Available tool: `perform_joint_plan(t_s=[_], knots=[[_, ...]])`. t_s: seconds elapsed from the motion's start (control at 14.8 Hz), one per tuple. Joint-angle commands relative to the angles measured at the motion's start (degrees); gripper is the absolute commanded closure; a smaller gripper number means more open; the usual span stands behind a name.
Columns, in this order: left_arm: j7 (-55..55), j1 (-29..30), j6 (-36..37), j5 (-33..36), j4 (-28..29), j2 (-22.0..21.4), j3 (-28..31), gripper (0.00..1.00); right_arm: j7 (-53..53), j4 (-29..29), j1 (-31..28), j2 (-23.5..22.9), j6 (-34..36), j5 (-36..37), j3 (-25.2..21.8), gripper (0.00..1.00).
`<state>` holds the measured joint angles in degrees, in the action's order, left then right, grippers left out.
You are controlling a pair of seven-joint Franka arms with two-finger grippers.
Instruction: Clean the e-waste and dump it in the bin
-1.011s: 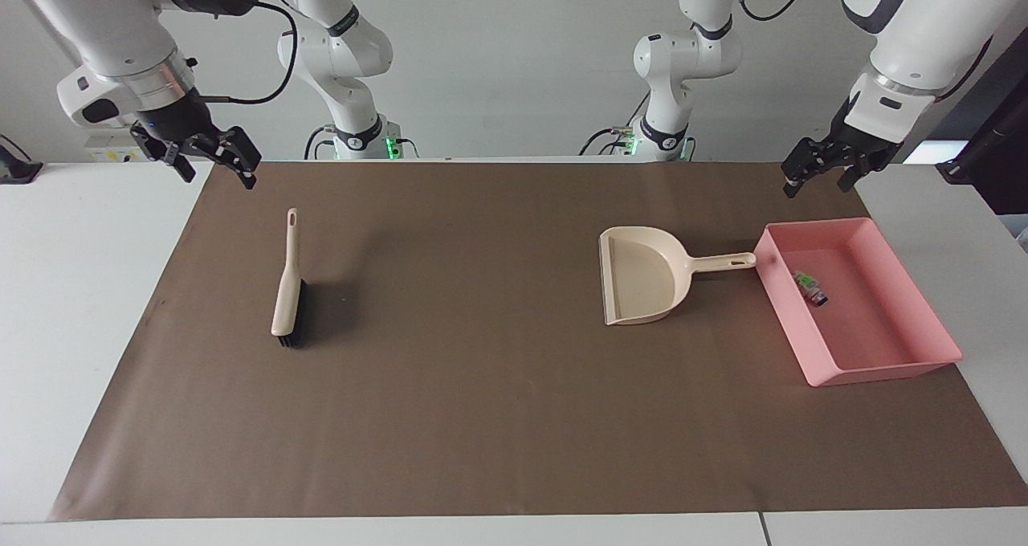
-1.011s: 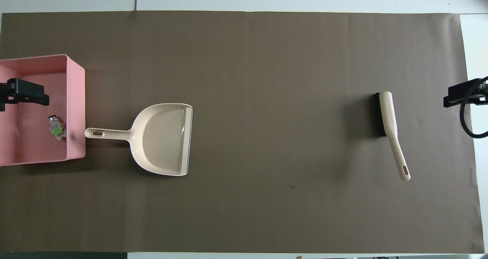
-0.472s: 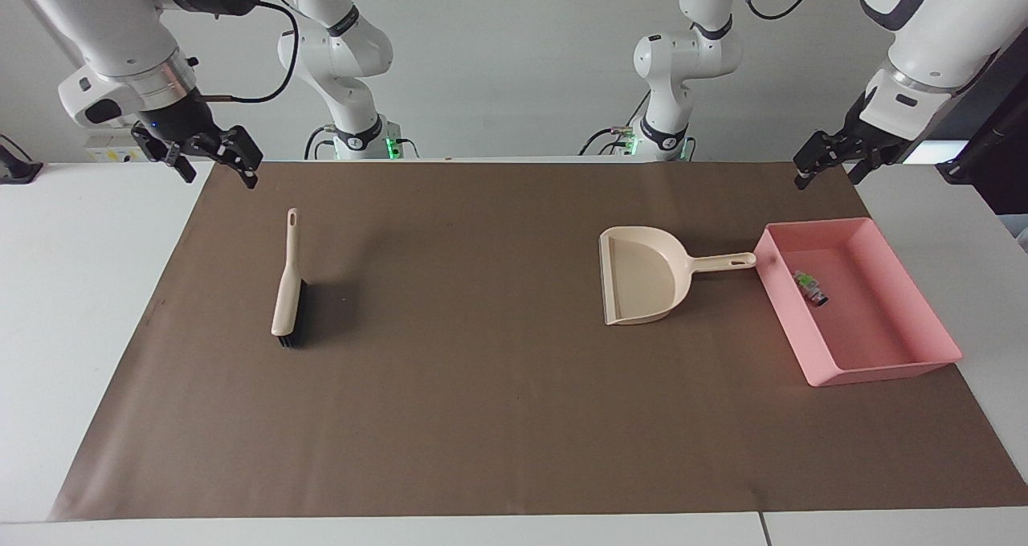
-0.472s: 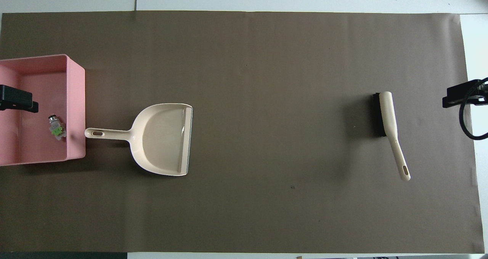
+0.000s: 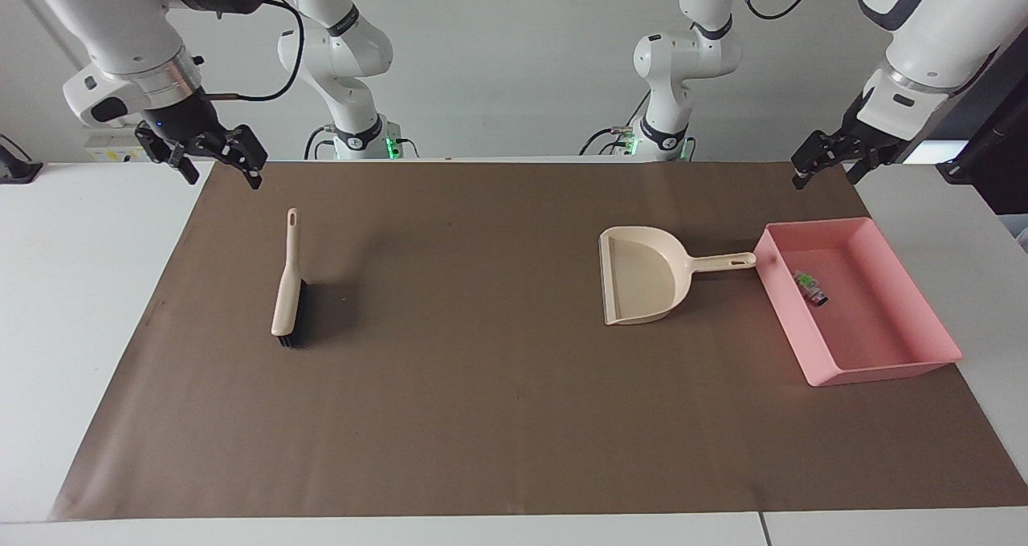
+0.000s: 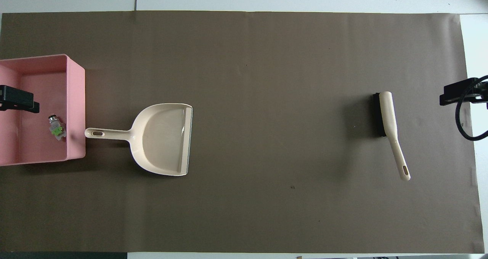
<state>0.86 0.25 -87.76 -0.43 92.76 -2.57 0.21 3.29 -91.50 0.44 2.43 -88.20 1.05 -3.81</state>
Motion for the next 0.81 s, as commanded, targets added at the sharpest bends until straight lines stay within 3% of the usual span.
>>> perform_joint_plan(t_s=[0.0,0.74], knots=[[-0.77,-0.51,1.10,-0.44,-0.48,0.02,0.58,0.02,-0.57,3.86,-0.09,-1.98,0.84,0.09,0.12,0.00],[-0.68,-0.69,1.28,-0.44,-0.48,0.02,0.15,0.02,0.22,2.91,0.00,-1.73,0.58,0.00,0.56,0.00]])
